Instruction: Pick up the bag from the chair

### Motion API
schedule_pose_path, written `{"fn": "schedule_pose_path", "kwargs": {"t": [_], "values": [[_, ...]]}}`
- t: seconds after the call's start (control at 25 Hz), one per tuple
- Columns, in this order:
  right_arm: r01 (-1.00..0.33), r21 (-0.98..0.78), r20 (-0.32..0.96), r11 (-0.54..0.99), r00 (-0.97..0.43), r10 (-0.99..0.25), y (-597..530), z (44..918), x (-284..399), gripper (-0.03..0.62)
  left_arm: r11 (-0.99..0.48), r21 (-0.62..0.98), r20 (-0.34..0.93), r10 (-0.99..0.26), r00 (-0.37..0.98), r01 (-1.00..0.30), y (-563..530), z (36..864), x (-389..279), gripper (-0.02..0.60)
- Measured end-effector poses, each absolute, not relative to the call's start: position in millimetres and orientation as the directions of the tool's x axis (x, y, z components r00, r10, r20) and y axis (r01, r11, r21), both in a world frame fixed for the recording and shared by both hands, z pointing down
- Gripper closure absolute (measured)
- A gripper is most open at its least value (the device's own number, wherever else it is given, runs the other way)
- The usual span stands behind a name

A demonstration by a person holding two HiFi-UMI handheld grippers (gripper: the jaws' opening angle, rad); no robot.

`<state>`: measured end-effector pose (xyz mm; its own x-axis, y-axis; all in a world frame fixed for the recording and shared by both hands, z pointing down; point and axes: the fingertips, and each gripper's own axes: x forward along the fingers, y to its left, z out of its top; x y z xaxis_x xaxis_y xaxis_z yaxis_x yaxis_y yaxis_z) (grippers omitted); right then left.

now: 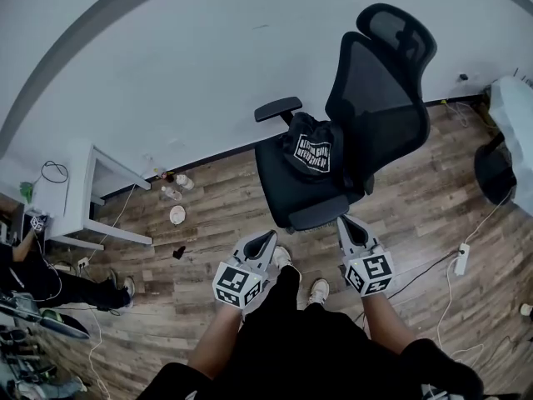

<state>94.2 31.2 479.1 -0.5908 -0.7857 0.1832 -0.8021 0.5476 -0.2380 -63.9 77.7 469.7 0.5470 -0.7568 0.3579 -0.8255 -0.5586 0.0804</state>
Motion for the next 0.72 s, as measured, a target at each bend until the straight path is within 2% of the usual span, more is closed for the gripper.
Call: {"fn": "schedule_pose_path", "kwargs": {"t": [0.24, 0.44, 0.72], "values": [[-0.806, -0.210, 0.178, 0.554, -0.589, -0.789, -4, 472, 87, 0.574, -0.556, 0.102, 0.344, -0.758, 0.554, -0.825, 41, 476, -69, 0.560], [-0.792, -0.120, 0.159, 0.599, -0.611, -0.776, -54, 447, 71, 0.574, -0.568, 0.075, 0.297, -0.772, 0.562, -0.820, -8, 450, -80, 0.560], [-0.820, -0.089, 0.141, 0.565, -0.572, -0.808, -119, 427, 54, 0.574, -0.594, 0.093, 0.285, -0.753, 0.593, -0.799, -73, 450, -95, 0.560]]}}
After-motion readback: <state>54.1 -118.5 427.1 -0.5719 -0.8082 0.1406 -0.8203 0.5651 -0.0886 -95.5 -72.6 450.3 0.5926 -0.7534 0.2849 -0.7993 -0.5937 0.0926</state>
